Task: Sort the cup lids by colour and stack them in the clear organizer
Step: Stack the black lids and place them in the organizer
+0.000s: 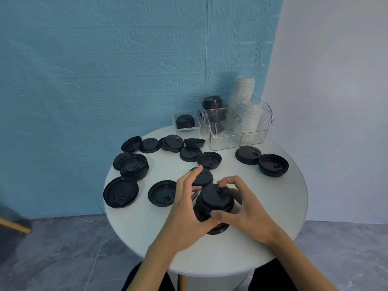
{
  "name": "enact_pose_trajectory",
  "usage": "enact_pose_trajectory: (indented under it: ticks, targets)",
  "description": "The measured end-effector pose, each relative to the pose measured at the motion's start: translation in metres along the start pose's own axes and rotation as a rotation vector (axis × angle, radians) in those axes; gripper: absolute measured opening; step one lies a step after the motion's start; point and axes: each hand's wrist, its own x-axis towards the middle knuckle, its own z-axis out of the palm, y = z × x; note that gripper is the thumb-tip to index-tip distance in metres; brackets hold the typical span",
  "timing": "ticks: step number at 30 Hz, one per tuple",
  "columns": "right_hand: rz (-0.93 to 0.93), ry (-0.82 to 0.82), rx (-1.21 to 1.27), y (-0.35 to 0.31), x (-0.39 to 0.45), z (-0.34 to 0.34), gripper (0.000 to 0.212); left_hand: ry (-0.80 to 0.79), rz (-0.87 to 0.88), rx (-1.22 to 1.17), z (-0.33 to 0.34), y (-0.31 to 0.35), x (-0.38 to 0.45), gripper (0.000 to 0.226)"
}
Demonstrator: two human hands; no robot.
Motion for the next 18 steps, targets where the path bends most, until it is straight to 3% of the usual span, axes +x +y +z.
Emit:
enact_pose_trajectory:
  ticks: [5, 9, 18]
  targets:
    - [-0.014, 0.007, -0.1, 0.0009, 0.0007, 0.0024, 0.064, -0.075, 0.01, 0.112, -0.0009, -0.0027, -0.0004, 0.127]
    - [-0.02, -0.005, -0.193, 0.0012, 0.0034, 0.0046, 0.069, -0.068, -0.012, 0.101, -0.0013, -0.0025, 0.0015, 0.125]
    - [-0.032, -0.043, -0.113, 0.0034, -0.0001, -0.0018, 0.074, -0.071, 0.004, 0.281, -0.0003, -0.0067, 0.0025, 0.109]
